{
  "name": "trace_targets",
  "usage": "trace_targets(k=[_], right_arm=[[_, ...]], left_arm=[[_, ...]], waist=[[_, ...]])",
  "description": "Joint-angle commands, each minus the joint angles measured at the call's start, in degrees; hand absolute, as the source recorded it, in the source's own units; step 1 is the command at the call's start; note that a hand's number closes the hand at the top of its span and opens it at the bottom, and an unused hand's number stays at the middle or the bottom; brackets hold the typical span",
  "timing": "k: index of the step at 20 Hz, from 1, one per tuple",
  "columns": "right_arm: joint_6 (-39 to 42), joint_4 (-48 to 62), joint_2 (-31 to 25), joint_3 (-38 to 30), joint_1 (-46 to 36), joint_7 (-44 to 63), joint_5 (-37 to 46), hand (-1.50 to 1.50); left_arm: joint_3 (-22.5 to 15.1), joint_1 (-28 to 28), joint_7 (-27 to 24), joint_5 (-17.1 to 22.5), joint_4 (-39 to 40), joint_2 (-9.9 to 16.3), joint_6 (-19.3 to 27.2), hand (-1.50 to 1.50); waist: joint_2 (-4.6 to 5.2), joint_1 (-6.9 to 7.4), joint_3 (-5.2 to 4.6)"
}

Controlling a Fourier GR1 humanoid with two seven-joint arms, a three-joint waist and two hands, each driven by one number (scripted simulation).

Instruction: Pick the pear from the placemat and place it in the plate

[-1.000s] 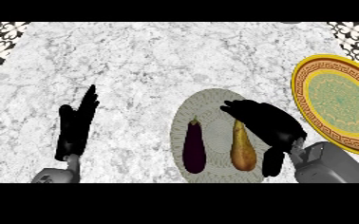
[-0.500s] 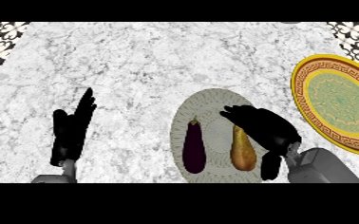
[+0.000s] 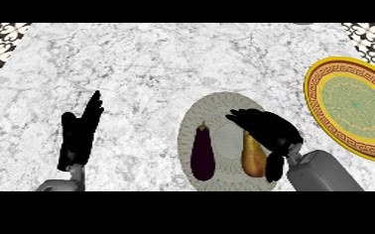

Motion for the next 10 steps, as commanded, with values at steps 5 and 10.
trace_targets(k=[5, 10], right_arm=[[-1.9, 1.28, 1.1, -0.95, 0.12, -7.81, 7.12, 1.5], [-6.52, 5.32, 3.22, -2.52, -1.52, -11.26, 11.67, 1.5]], left_arm=[[2.94, -1.7, -1.77, 1.26, 3.49, 0.19, -3.33, 0.0], [1.57, 0.53, 3.11, -0.43, -4.24, -0.15, -2.54, 0.0]], waist=[[0.0, -0.11, -0.01], [-0.02, 0.09, 0.0]])
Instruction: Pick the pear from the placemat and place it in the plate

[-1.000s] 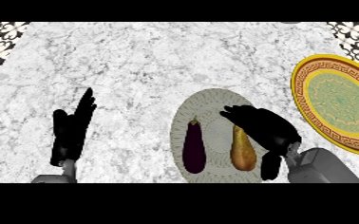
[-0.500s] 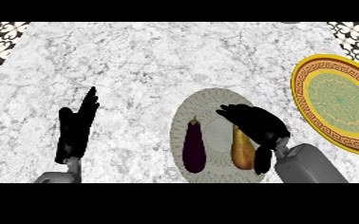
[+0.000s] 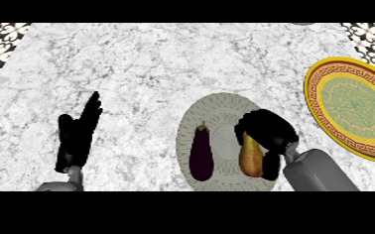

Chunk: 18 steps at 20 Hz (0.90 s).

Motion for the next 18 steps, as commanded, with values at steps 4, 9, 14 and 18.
trace_targets(k=[4, 9, 14, 18], right_arm=[[-10.75, 0.19, 1.48, -2.45, 1.62, -0.78, 5.87, 1.5], [-14.67, -0.91, 0.65, -16.44, 1.99, 5.72, 0.99, 1.5], [-20.46, -2.61, 0.89, -24.62, 1.56, 7.09, -1.71, 1.5], [-21.53, -10.19, 0.96, -28.48, 2.29, 7.86, -4.58, 1.5]], left_arm=[[2.06, -0.74, -1.92, 0.54, 3.28, 0.42, -1.16, 0.0], [1.83, 0.86, 0.3, 0.13, -0.05, 1.03, -0.65, 0.0], [1.44, 1.44, -2.27, 0.31, 0.38, -0.18, -0.74, 0.0], [2.97, -2.83, 0.21, 0.33, 3.61, 0.19, -0.36, 0.0]], waist=[[0.13, -0.23, 0.1], [0.05, -0.64, 0.14], [0.09, -0.52, 0.1], [0.09, -1.03, 0.08]])
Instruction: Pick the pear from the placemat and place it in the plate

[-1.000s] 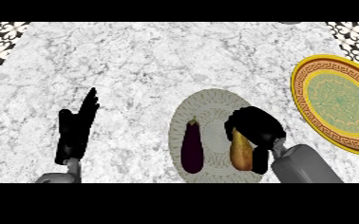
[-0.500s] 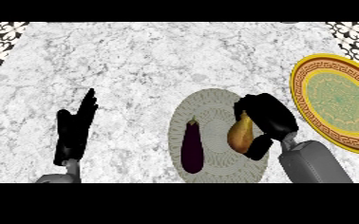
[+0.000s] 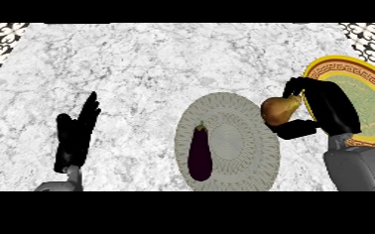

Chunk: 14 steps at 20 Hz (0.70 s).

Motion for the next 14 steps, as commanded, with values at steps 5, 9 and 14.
trace_targets(k=[5, 9, 14], right_arm=[[-6.86, -13.98, 0.05, -9.63, -0.16, 8.04, 0.37, 1.5], [-5.58, -10.88, -2.41, -16.1, -0.31, 8.12, -2.45, 1.5], [-2.83, -3.89, -5.88, -21.48, -6.59, 9.86, -5.77, 1.5]], left_arm=[[0.17, 0.07, -1.34, -0.52, 1.12, -0.37, 0.25, 0.0], [0.11, -0.24, 0.53, -0.47, -0.46, -0.12, -0.52, 0.0], [-1.56, 1.5, -0.69, -2.23, -0.07, -1.98, 0.56, 0.0]], waist=[[-0.14, -0.16, -0.05], [0.04, 0.5, 0.0], [0.08, 0.75, -0.02]])
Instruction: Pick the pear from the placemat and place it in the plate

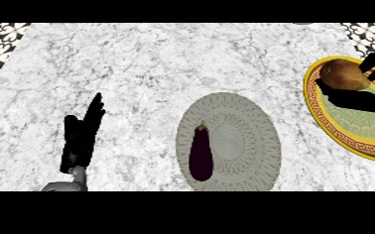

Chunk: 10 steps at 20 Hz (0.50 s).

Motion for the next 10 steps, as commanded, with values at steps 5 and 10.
trace_targets(k=[5, 10], right_arm=[[-5.61, 16.2, -3.11, -5.39, -2.56, -6.56, -0.71, 1.5], [-5.61, 29.73, -9.37, -8.01, -9.33, -11.47, -1.75, 1.5]], left_arm=[[1.99, -1.66, 3.09, 1.25, -2.02, 1.88, -2.51, 0.0], [0.02, 0.93, 0.39, -0.55, -1.19, -0.74, -1.04, 0.0]], waist=[[0.11, 0.35, 0.01], [0.15, 0.58, 0.01]])
